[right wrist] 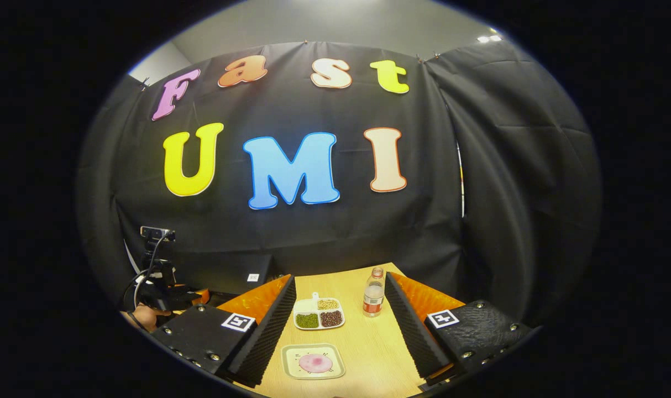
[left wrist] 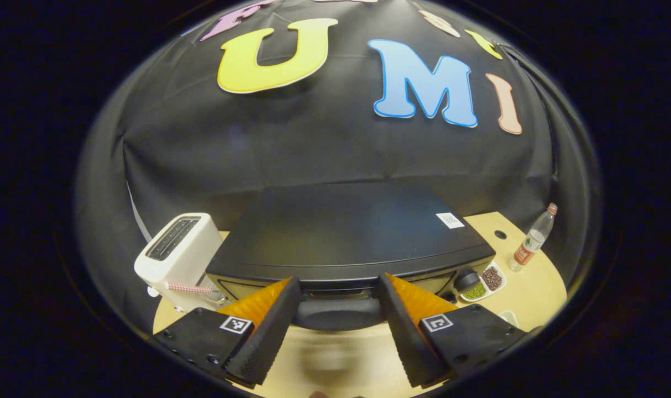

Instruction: Open the electric oven with the left hand, put the food in, and close the electric oven.

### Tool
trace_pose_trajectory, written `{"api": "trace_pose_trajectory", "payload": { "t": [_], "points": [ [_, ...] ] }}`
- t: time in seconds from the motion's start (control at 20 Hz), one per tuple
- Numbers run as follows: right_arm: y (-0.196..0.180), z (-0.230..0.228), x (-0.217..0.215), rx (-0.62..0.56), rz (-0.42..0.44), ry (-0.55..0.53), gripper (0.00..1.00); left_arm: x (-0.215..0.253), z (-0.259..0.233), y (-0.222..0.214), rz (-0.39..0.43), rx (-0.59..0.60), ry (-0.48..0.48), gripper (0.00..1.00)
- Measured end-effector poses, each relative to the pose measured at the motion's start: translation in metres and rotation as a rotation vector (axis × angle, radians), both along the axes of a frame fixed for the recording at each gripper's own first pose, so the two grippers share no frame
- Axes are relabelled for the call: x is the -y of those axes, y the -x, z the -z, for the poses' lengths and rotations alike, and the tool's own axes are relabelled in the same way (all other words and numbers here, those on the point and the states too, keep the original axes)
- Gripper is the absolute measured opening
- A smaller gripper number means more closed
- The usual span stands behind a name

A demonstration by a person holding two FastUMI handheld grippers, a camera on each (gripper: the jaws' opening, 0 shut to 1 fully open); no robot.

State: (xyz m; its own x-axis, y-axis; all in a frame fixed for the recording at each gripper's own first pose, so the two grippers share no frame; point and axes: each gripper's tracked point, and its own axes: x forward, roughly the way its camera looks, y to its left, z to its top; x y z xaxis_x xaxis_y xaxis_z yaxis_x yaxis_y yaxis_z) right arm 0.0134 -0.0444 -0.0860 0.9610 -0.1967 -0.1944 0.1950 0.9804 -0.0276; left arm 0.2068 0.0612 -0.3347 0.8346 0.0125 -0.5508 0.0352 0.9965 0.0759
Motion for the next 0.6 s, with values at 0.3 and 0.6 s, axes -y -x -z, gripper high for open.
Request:
{"api": "trace_pose_trajectory", "payload": {
  "t": [0.3, 0.6],
  "points": [
    [0.003, -0.005, -0.007, 0.013, -0.031, 0.003, 0.98, 0.001, 0.001, 0.024, -0.001, -0.011, -0.017, 0.95],
    [0.009, -0.006, -0.008, 0.009, -0.05, -0.012, 0.98, 0.003, 0.012, 0.061, 0.0, -0.032, -0.05, 0.96]
  ]
}}
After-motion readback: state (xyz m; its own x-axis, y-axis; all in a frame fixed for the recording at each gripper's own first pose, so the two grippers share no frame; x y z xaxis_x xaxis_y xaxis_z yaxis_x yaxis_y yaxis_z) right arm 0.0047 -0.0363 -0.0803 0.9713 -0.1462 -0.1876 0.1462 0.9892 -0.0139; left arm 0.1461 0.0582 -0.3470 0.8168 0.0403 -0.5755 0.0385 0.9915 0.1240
